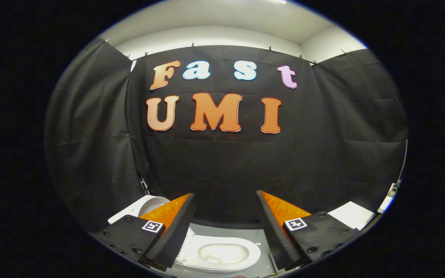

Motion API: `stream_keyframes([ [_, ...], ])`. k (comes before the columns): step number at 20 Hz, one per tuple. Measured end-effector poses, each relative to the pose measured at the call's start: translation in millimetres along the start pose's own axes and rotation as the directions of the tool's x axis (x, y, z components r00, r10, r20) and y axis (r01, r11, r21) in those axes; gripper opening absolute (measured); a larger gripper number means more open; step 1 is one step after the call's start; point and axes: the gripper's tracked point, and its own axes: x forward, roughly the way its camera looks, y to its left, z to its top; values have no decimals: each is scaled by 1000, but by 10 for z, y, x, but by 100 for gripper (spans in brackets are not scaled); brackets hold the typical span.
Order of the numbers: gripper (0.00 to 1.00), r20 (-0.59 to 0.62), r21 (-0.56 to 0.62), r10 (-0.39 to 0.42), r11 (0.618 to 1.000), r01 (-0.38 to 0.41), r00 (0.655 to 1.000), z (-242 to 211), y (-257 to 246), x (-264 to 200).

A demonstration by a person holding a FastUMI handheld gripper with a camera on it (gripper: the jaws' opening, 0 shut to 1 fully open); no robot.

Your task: Open the toilet lid.

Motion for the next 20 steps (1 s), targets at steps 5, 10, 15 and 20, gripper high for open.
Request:
stream_keyframes([
  [5,98,35,57,53,997,-55,998,89,-417,454],
  [10,99,67,61,17,998,-21,998,295,-804,756],
  [15,98,90,53,20,998,-25,996,487,-867,866],
  [20,98,63,131,35,990,-43,997,236,-786,856],
])
